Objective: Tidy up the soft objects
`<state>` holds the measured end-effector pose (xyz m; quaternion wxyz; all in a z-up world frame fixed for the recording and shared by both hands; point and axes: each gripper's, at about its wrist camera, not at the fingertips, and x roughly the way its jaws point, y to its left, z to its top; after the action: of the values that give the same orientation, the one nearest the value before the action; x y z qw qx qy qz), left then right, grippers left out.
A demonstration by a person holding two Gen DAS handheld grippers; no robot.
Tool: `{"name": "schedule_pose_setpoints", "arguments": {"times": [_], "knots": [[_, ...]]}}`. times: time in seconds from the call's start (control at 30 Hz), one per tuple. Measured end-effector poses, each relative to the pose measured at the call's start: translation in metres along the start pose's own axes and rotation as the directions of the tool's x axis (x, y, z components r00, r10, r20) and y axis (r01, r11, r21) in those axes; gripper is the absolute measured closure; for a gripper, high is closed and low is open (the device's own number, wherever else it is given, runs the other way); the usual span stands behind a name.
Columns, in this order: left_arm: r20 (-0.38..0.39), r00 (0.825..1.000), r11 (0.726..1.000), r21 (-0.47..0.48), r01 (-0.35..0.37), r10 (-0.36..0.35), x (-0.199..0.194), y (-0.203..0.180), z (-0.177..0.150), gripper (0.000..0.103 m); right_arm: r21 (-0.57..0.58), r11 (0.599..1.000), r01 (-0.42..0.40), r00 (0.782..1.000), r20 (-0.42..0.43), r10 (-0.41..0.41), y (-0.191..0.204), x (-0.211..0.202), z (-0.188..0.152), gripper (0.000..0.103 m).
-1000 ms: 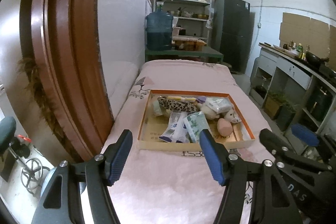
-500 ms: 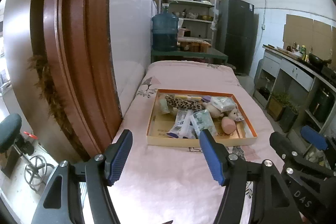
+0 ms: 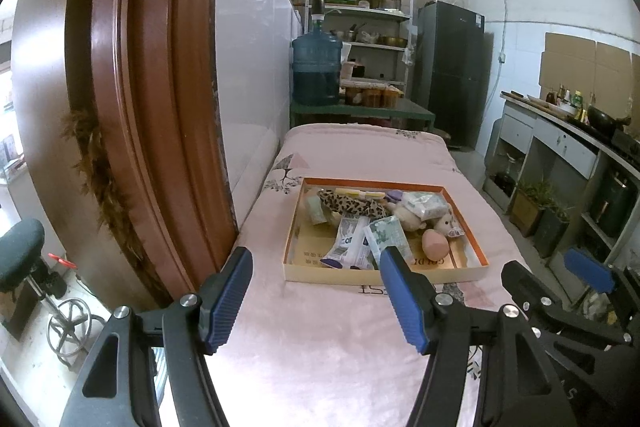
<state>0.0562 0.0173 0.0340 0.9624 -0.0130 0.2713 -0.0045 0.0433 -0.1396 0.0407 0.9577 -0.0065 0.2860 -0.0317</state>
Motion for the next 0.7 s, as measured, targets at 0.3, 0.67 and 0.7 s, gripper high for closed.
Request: {"name": "schedule_pose_setpoints", "arguments": {"times": [0.3, 0.67, 0.7], "knots": [[0.001, 1.000, 1.000, -0.001, -0.001, 0.001, -0.0006, -0.0003, -0.0005, 0.037, 0.001, 1.000, -0.004, 1.000, -0.005, 0.004, -0.0003, 0.0004, -0.0002, 0.025], [-0.005, 1.000, 1.000, -0.001, 0.001, -0.001, -0.0022, -0.0013, -0.0027, 0.037, 0.001, 1.000, -0.008, 1.000, -0.009, 0.008, 0.0004, 0.0032, -0.0027, 0.025], [-0.005, 1.000, 1.000, -0.001, 0.001, -0.001, -0.0010, -0.0006, -0.0035, 0.037, 0.001, 1.000, -0.010, 1.000, -0.009, 0.010, 0.0005, 0.0034, -0.0029, 0.025]]}}
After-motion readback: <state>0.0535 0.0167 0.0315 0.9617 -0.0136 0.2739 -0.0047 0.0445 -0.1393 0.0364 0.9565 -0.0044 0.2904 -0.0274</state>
